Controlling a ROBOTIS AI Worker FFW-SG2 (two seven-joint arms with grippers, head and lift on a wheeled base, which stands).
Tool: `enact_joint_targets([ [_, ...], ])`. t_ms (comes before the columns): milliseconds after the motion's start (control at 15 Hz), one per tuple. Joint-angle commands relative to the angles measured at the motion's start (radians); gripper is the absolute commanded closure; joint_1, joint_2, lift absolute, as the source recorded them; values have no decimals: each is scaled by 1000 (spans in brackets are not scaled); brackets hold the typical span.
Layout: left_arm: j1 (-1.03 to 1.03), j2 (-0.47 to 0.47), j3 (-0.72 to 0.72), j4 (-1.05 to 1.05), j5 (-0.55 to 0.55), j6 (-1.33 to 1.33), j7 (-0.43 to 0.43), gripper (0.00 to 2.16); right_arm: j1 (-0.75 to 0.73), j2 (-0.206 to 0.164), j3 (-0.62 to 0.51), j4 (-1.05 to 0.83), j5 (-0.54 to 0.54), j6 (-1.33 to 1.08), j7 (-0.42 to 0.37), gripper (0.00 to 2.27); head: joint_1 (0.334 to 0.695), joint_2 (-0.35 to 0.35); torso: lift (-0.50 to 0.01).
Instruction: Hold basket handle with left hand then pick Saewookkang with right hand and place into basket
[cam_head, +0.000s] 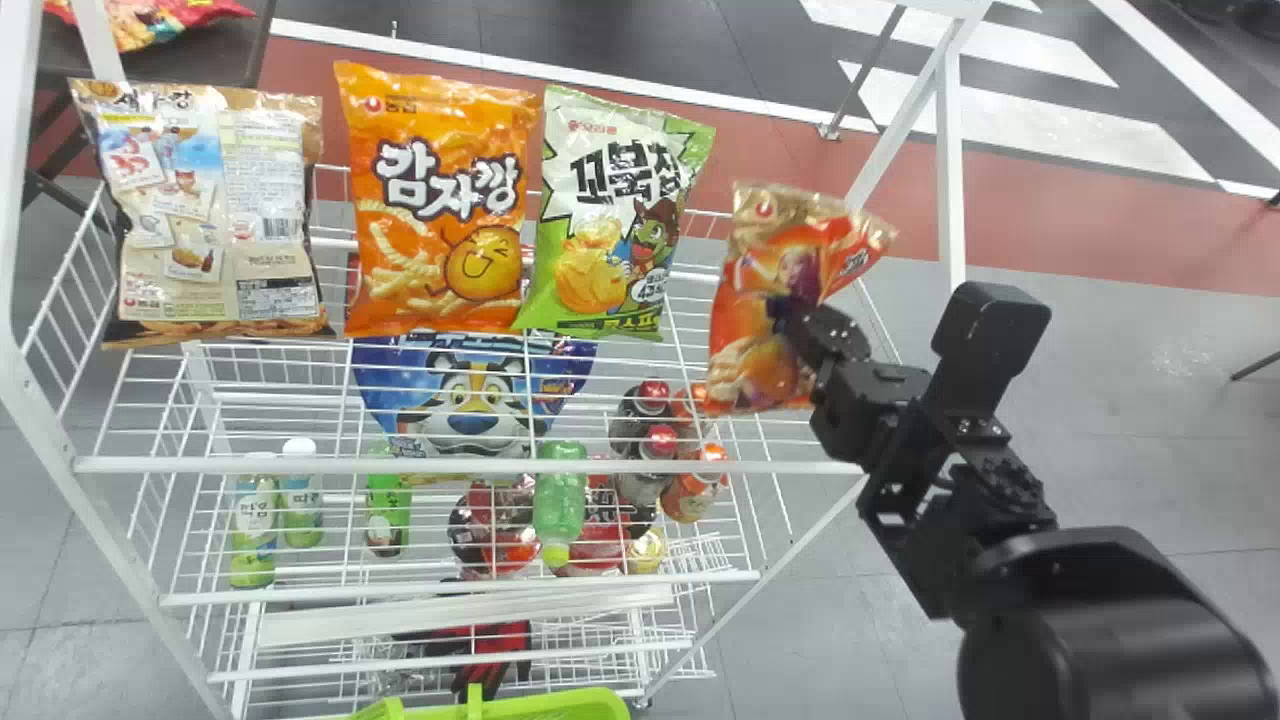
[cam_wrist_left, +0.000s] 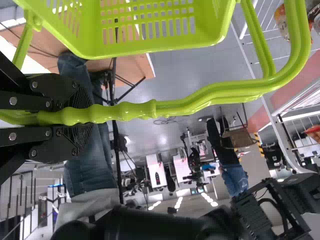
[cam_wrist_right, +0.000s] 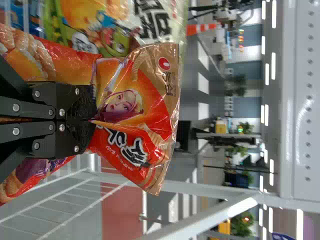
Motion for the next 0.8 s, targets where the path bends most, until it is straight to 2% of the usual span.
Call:
enact_joint_targets([
  [0,2,3,10,-14,0,8,0,1929,63,4,1,-124,-29,178,8,1980,695,-350,-19],
  [333,2,1,13,-13,0,8,4,1929,135,4,-17,-276,-113,500,51,1980,695,-350,-19],
  [533,1,-2,18,-16,2,8,3,1929,167,7,-13,-284,-150,583,88,1980,695,-350,-19],
  [733,-4,-5,18,-13,2,8,9,1929,183,-1,-8,-322,-159,785,109,1980,695,-350,-19],
])
